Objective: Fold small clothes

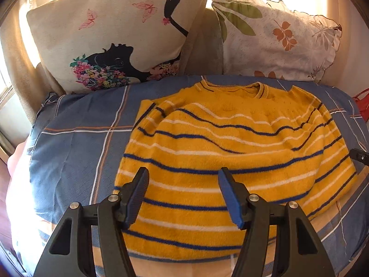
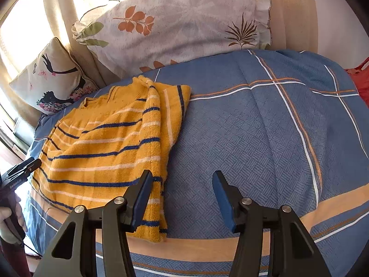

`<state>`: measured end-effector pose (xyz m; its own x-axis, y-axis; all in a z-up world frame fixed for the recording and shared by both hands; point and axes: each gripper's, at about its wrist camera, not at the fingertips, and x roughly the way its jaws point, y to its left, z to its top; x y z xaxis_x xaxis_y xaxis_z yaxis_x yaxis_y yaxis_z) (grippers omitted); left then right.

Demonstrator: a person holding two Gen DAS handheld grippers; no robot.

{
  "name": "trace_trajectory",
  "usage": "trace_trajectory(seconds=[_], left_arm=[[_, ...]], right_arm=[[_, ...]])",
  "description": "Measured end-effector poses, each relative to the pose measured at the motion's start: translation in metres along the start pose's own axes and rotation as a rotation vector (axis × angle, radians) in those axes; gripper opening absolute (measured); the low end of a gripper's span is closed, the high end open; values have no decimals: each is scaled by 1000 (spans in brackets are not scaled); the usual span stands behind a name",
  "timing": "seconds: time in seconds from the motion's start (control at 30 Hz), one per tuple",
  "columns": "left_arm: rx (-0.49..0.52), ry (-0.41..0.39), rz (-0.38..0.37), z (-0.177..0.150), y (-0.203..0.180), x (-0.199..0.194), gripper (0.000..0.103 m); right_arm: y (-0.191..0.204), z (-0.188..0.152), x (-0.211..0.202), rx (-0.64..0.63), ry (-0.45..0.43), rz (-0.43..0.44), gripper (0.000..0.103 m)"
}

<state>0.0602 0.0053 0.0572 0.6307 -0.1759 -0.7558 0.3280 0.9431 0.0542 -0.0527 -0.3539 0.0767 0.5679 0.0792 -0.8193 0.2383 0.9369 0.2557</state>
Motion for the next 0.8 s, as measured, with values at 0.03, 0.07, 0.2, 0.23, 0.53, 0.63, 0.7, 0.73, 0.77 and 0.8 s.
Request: trace_trajectory(seconds=[0.03, 0.07, 0.2, 0.23, 0.53, 0.63, 0.7, 0.73, 0.77, 0.8], left_arm=[[4, 12, -3, 8, -2, 8, 61], [4, 28, 3, 15, -3, 19, 61], [-17, 86, 70, 41, 4, 67, 61], [-30, 94, 83, 45, 8, 76, 61], [-181, 69, -4, 53, 29, 60, 64], [-142, 8, -151, 38, 4, 17, 64], [-63, -29, -233, 26, -25, -8, 65], [-20, -43, -267, 18, -42, -18, 65], [22, -56, -300, 10, -58, -27, 65], [66, -68, -332, 3, -75, -35, 65]], right_arm=[[-1, 0, 1, 1, 0, 2, 59], [-2, 0, 1, 2, -1, 3, 59], [-7, -1, 4, 18, 3, 8, 60], [-8, -2, 4, 21, 6, 9, 60], [-21, 5, -3, 29, 5, 15, 66], [-24, 10, -2, 48, 6, 57, 67], [-25, 14, 1, 62, 13, 97, 68], [-25, 16, 3, 69, 16, 116, 68], [-27, 18, 5, 78, 21, 134, 68], [-28, 20, 7, 90, 25, 151, 68]])
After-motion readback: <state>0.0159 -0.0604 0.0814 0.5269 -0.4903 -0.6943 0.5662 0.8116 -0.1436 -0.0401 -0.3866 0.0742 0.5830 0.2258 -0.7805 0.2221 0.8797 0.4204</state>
